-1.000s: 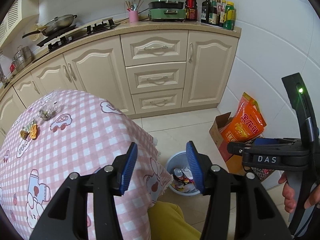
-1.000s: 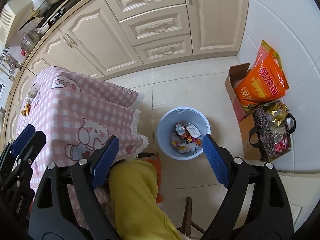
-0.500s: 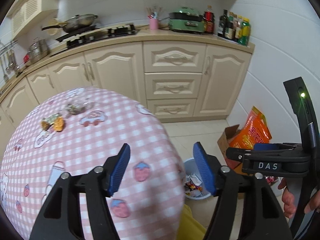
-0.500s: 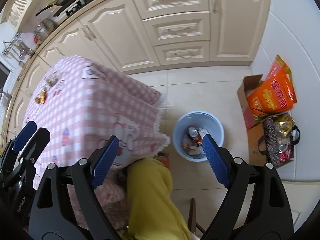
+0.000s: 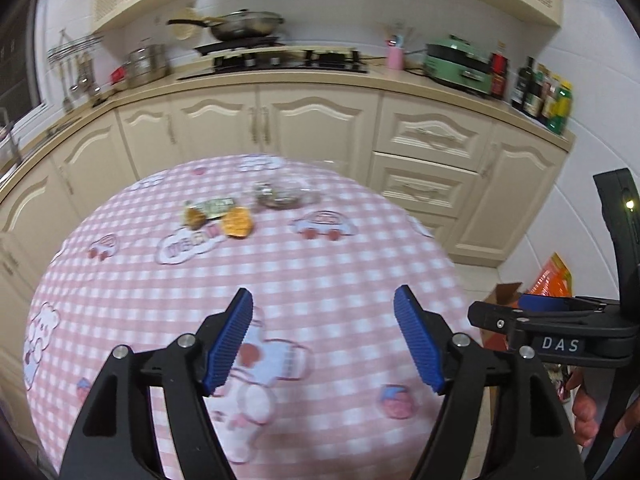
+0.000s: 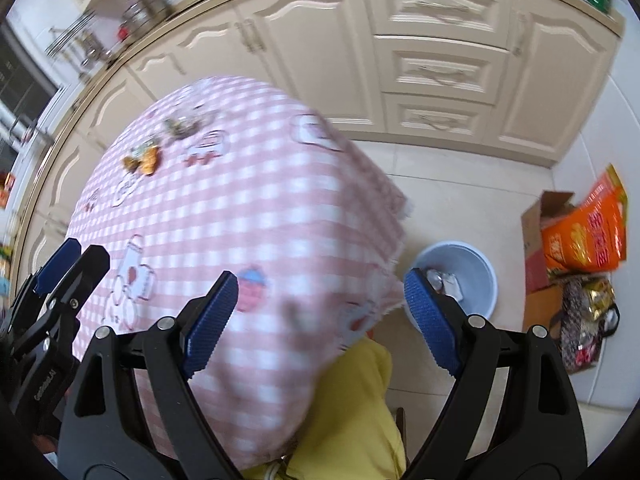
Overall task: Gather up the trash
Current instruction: 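Move both tools back over the table toward the remaining trash, then grasp the dried orange slice with the right tool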
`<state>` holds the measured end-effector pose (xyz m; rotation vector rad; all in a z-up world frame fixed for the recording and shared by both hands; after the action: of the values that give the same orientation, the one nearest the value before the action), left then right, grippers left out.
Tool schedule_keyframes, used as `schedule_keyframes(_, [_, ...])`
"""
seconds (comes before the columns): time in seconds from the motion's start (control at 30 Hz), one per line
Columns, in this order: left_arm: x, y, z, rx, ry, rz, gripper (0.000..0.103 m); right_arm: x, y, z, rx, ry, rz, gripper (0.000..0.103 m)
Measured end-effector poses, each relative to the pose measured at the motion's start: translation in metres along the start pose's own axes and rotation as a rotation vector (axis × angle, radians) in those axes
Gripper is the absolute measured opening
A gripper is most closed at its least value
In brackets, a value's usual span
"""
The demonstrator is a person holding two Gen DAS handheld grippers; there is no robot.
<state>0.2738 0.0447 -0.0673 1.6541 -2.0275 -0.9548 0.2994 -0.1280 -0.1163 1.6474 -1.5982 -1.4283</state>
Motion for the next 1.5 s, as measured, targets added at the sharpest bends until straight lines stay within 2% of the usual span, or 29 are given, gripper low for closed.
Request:
schedule_keyframes(0.23, [-0.052, -0.002, 0.01, -0.022, 0.075, -0.047, 0.072, -0.059, -0.022, 0.0, -0.04, 0.103, -0.014, 0.084])
schedule_keyframes(0.5, [-0.113, -0.014, 0.022, -0.052, 0.176, -0.09, 0.072, -0.126, -0.049, -0.006, -0.044, 0.204, -0.033, 0.084])
schedule_keyframes(0.67, [-0.141, -0.026, 0.026, -0.069, 0.193, -0.128, 0.072, -0.163, -0.071, -0.009, -0.003, 0.29, -0.01, 0.084])
schedule_keyframes(0.97, [-0.173, -0.048, 0.023, -0.091, 0.227, -0.143, 0.073, -0.21, -0.118, -0.019, 0.075, 0.404, 0.017, 0.084])
schedule_keyframes(1.07, [-0.176, -0.059, 0.021, -0.106, 0.235, -0.139, 0.074, -0.218, -0.135, -0.022, 0.094, 0.427, 0.04, 0.075])
schedule_keyframes(1.13, [-0.175, -0.065, 0.019, -0.118, 0.228, -0.133, 0.074, -0.224, -0.137, -0.023, 0.132, 0.469, 0.006, 0.051])
schedule_keyframes(1.17, [-0.175, -0.068, 0.019, -0.124, 0.228, -0.138, 0.074, -0.225, -0.136, -0.025, 0.14, 0.478, -0.007, 0.035])
schedule_keyframes(1.33, [-0.178, -0.072, 0.011, -0.121, 0.238, -0.115, 0.074, -0.216, -0.128, -0.029, 0.098, 0.46, -0.05, 0.034])
schedule_keyframes(1.5, [-0.174, -0.081, -0.001, -0.123, 0.229, -0.088, 0.075, -0.199, -0.098, -0.036, 0.081, 0.412, -0.141, 0.034])
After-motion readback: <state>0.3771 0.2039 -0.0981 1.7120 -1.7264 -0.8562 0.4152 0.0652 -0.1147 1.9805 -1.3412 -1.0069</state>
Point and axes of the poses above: each gripper's, at about its wrist camera, not at the fingertips, and y roughly against the way its jaws point, x to its right, z to its underside, the point moved 3 cm from there along -y, roughly the way its jaws point, and after that the axes turned 14 degrees about -y, right-handed, at the moved point
